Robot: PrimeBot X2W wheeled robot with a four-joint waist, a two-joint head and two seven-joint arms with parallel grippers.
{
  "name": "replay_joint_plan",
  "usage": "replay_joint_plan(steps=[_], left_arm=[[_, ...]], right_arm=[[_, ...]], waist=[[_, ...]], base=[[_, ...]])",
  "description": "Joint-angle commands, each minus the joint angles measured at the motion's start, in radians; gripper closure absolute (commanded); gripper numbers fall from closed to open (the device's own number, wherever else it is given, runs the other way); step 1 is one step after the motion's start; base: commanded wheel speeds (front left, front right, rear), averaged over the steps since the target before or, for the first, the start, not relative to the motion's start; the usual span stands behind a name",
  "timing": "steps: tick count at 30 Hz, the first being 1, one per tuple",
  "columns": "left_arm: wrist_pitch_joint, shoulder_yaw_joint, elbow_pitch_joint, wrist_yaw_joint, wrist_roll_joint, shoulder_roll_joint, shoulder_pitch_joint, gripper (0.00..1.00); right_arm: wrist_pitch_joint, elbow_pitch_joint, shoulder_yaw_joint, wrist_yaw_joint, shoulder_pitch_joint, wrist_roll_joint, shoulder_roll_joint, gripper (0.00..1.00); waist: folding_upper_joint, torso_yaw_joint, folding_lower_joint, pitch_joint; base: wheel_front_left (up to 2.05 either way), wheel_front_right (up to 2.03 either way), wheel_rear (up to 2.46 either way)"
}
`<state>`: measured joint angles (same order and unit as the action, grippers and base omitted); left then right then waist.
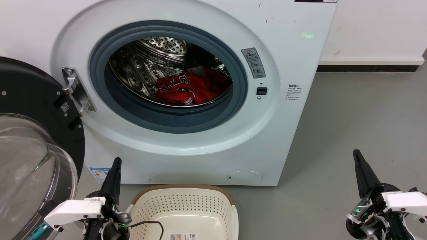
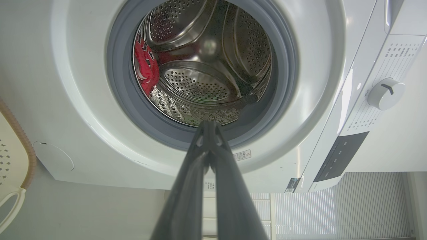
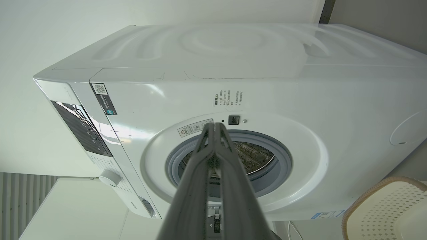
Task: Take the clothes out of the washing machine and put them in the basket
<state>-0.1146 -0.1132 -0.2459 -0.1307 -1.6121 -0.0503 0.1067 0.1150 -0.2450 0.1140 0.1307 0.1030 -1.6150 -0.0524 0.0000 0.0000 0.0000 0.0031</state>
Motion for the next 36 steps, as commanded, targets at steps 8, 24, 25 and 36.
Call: replay_joint_plan(steps=[8,24,25,36], left_arm=[[-0.002,-0.002,0.0,-0.002,-0.002,0.0,0.006,1.0],[-0.002,-0.002,0.0,-0.002,-0.002,0.0,0.006,1.0],[-0.002,-0.002,0.0,-0.002,-0.002,0.0,0.006,1.0],[-0.002,-0.002,0.0,-0.002,-0.002,0.0,0.006,1.0]], right_arm=[[0.0,-0.001,-0.001,0.0,0.013,0.004,0.003,1.0],[0.0,-0.001,-0.001,0.0,0.013,0.004,0.003,1.0],[0.0,-0.001,-0.001,0.0,0.013,0.004,0.003,1.0],[0.0,-0.001,-0.001,0.0,0.013,0.004,0.003,1.0]], waist=[[0.0,0.0,0.0,0.0],[0.0,0.0,0.0,0.0],[0.0,0.0,0.0,0.0],[0.0,0.0,0.0,0.0]], base=[[0.0,0.0,0.0],[0.0,0.0,0.0],[0.0,0.0,0.0],[0.0,0.0,0.0]])
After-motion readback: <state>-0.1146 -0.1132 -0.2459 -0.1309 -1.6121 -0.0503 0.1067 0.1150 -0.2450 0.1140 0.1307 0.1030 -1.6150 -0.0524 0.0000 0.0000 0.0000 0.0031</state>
